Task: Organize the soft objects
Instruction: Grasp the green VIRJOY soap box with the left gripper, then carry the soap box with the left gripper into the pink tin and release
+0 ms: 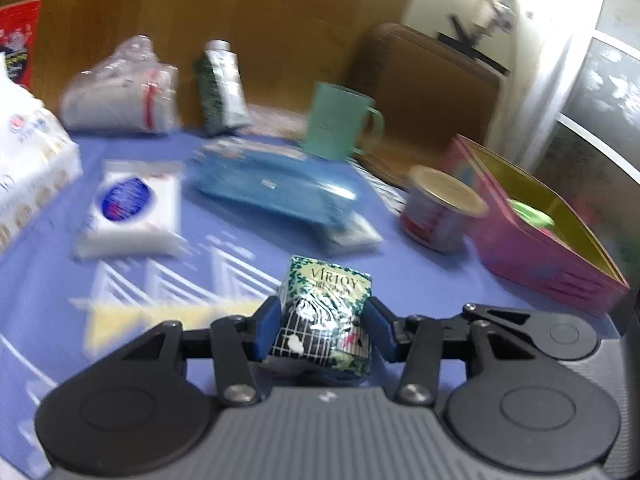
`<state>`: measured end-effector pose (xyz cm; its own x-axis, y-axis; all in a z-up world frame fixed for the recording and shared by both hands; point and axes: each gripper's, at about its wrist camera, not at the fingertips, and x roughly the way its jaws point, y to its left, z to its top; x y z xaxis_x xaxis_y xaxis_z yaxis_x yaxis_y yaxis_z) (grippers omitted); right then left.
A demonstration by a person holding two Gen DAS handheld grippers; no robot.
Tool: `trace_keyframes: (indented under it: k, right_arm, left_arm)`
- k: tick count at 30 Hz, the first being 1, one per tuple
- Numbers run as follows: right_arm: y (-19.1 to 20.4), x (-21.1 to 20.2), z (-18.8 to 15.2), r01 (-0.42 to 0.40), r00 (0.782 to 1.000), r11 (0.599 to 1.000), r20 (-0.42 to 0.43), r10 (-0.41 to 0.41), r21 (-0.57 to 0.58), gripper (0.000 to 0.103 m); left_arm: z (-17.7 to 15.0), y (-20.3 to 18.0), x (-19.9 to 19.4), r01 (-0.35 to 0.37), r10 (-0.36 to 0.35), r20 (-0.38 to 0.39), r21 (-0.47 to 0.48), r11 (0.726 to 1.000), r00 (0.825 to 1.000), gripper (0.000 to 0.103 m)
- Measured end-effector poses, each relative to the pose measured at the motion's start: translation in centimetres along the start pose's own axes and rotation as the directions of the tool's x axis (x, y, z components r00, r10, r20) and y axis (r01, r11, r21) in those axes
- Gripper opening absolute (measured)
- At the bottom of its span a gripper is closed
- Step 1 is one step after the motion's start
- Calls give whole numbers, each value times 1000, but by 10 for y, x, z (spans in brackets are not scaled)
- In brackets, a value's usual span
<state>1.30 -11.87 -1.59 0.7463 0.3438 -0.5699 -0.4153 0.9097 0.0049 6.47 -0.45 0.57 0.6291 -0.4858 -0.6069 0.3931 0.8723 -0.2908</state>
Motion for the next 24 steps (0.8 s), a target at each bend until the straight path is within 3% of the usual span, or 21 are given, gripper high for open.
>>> trace_keyframes:
  k: [5,10,13,17,20,24]
  right_arm:
    - [-27,-48,-38,88,996,996,8,-88,6,49]
    - [-69,-102,-78,218,973,967,41,-225,132,48]
    - [-91,-139,-87,296,941,935,110,-320,194,48]
    - [-128,-180,-79,379,877,889,207,-434,257,48]
    - [-164,-190,-72,418,844,854,216,-492,310,48]
    - [-218,-181,-65,400,851,818,164,-499,414,48]
  left_arm:
    - [-13,-78,17,70,-61,-51,176,982,997,45]
    - [-16,-156,36,199,-178,-94,317,927,980,45]
    - [0,-202,32,246,-249,-47,413,877,967,45]
    - [32,-257,42,279,-318,-3,489,826,948,46]
    - [58,-283,76,303,-336,-16,477,825,942,46]
    - [76,-303,123,287,-298,-49,454,843,953,47]
